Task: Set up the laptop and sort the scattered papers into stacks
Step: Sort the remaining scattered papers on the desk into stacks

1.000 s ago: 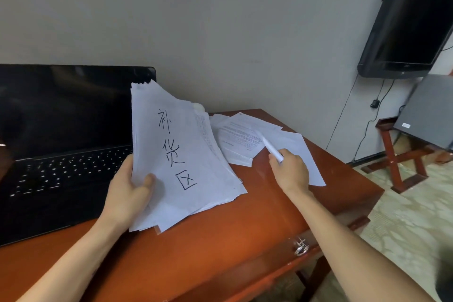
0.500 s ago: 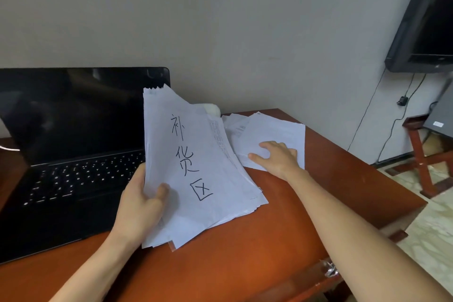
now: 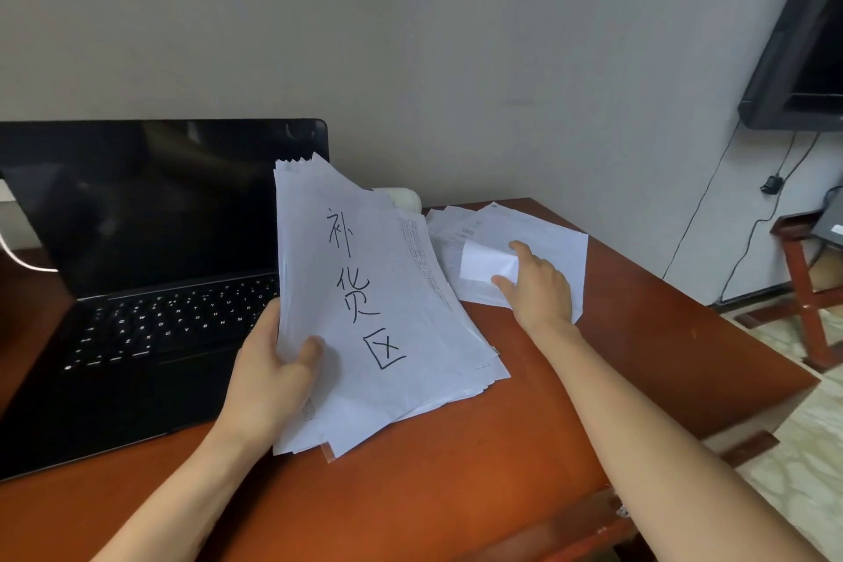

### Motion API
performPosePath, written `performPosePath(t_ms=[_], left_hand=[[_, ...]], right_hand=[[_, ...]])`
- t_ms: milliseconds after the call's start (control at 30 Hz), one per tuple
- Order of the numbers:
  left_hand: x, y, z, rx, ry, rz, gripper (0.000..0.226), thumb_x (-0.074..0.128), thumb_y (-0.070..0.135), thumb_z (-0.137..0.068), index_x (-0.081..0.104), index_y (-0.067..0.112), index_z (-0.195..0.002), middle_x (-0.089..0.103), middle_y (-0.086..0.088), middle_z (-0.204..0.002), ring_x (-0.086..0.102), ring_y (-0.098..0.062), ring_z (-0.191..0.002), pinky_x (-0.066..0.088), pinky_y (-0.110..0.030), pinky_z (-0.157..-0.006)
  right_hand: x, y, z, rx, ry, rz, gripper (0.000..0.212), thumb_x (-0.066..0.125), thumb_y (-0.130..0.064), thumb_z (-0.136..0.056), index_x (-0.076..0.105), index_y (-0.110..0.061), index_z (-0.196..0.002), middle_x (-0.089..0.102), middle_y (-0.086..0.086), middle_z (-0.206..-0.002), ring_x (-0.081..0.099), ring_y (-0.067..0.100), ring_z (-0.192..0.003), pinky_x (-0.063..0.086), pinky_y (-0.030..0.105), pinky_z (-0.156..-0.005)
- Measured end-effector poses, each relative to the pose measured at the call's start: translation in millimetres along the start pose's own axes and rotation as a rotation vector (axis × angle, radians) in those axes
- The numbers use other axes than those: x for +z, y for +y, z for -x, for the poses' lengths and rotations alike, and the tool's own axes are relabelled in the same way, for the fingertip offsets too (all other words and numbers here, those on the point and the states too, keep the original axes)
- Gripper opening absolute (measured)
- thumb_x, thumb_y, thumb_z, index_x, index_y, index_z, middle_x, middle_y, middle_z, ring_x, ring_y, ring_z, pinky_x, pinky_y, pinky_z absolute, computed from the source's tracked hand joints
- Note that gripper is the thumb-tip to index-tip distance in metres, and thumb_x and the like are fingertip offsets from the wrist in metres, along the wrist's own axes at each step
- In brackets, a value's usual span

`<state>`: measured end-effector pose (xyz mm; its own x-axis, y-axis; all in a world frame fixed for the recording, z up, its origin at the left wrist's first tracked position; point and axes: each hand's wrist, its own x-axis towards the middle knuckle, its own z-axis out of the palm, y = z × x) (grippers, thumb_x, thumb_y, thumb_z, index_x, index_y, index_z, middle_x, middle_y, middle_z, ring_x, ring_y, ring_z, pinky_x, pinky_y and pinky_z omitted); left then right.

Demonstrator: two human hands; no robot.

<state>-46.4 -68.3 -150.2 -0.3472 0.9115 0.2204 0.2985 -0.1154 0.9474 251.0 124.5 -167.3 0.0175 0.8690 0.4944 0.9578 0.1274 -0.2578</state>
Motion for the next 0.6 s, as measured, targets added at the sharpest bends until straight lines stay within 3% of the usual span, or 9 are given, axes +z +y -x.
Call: performPosePath(t_ms=[233,400,533,600], left_hand=[[-0.3,1.8,-0.4,-0.022,0.005,0.011,0.047,0.06,0.002,-0.098,0.061,0.045,-0.115,0.073,0.026,-0.106,0.07,0.001,-0.097,0.055,-0.03,-0.086],[-2.5,3.7,0.5,-0.056,-0.003,0.048,0.042,0.061,0.003,-0.098,0.063,0.038,-0.12,0.075,0.018,-0.106,0.072,-0.004,-0.098,0.058,-0.038,-0.092],[-0.6,7.4,7.5,-0.098,-0.072,0.089,0.041,0.06,0.002,-0.099,0.063,0.04,-0.114,0.076,0.017,-0.105,0.074,-0.01,-0.099,0.059,-0.042,-0.093],[2.3,6.8,11.6,-0.137,-0.123,0.109,0.041,0.06,0.002,-0.099,0.063,0.039,-0.117,0.077,0.014,-0.108,0.075,-0.012,-0.101,0.059,-0.044,-0.095]], right_hand=[[-6.6,0.3,7.3,0.021,0.148,-0.061,0.057,0.07,-0.027,-0.095,0.045,-0.017,-0.146,0.07,0.013,-0.113,0.065,0.028,-0.102,0.052,0.036,-0.081],[-23.7,2.2,25.9,0.16,0.239,-0.45,0.05,0.07,-0.026,-0.094,0.051,-0.024,-0.14,0.067,0.008,-0.121,0.062,0.028,-0.111,0.049,0.034,-0.086],[-54.1,-9.3,55.0,0.156,0.337,-0.829,0.044,0.075,-0.024,-0.091,0.058,-0.028,-0.131,0.067,-0.006,-0.119,0.064,0.014,-0.111,0.054,0.026,-0.088],[-70.5,-22.9,76.1,0.097,0.297,-0.888,0.043,0.078,-0.023,-0.089,0.06,-0.027,-0.128,0.067,-0.013,-0.118,0.062,0.003,-0.11,0.051,0.016,-0.086]])
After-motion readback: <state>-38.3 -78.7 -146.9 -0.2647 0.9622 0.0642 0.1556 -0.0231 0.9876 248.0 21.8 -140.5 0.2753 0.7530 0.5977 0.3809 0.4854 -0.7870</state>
